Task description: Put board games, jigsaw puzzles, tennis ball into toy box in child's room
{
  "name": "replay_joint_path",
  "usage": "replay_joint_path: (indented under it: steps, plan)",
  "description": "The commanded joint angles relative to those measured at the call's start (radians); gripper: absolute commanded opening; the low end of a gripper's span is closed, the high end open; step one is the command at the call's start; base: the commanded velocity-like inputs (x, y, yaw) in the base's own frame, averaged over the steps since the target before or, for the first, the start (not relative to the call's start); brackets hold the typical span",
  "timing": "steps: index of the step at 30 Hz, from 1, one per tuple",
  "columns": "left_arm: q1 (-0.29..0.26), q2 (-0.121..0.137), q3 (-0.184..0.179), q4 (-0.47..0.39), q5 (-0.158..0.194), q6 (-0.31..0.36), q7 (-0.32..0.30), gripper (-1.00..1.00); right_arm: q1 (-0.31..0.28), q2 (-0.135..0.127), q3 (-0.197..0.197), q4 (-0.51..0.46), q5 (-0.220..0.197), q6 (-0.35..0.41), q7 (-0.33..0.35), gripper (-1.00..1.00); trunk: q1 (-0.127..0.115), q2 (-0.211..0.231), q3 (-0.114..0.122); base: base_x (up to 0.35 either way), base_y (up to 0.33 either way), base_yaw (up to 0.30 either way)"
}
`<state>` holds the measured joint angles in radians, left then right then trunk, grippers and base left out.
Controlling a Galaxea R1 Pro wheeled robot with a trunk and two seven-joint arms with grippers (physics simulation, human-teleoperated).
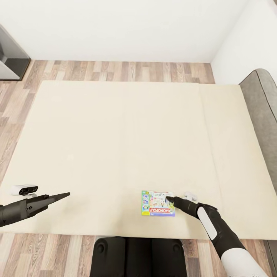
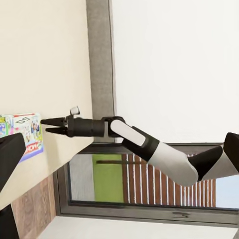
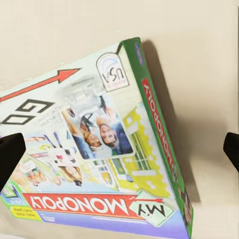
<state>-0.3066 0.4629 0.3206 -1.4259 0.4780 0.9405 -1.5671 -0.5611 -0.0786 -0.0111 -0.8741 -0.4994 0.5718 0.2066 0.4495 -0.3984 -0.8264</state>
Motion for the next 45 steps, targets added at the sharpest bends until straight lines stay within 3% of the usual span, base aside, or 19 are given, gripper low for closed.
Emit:
replay_joint_path:
  steps: [1, 19, 30, 37, 45]
  plan:
    - [0.000, 0.000, 0.000, 0.000, 0.000, 0.011, -0.004, 1.00, -0.003, -0.001, -0.001, -0.002, -0.002, 0.000, 0.002, 1.00, 0.000, -0.002, -0.003, 0.000, 0.000, 0.000]
    - [0.000, 0.000, -0.004, 0.000, 0.000, 0.011, 0.006, 1.00, -0.032, 0.003, 0.000, -0.002, -0.002, -0.025, 0.001, 1.00, 0.000, -0.002, -0.032, 0.000, 0.000, 0.000]
    - [0.000, -0.005, -0.002, 0.000, 0.001, 0.011, 0.022, 1.00, -0.034, 0.026, 0.049, -0.002, -0.002, -0.026, -0.003, 1.00, 0.000, -0.002, -0.051, 0.000, 0.000, 0.000]
    - [0.000, -0.006, 0.002, 0.000, 0.001, 0.009, 0.021, 1.00, -0.034, 0.051, 0.056, -0.003, -0.002, -0.026, -0.007, 1.00, 0.000, -0.002, -0.062, 0.000, 0.000, 0.000]
    - [0.000, -0.006, 0.003, 0.000, 0.001, 0.009, 0.021, 1.00, -0.034, 0.057, 0.056, -0.001, -0.002, -0.032, -0.011, 1.00, 0.000, -0.002, -0.075, 0.000, 0.000, 0.000]
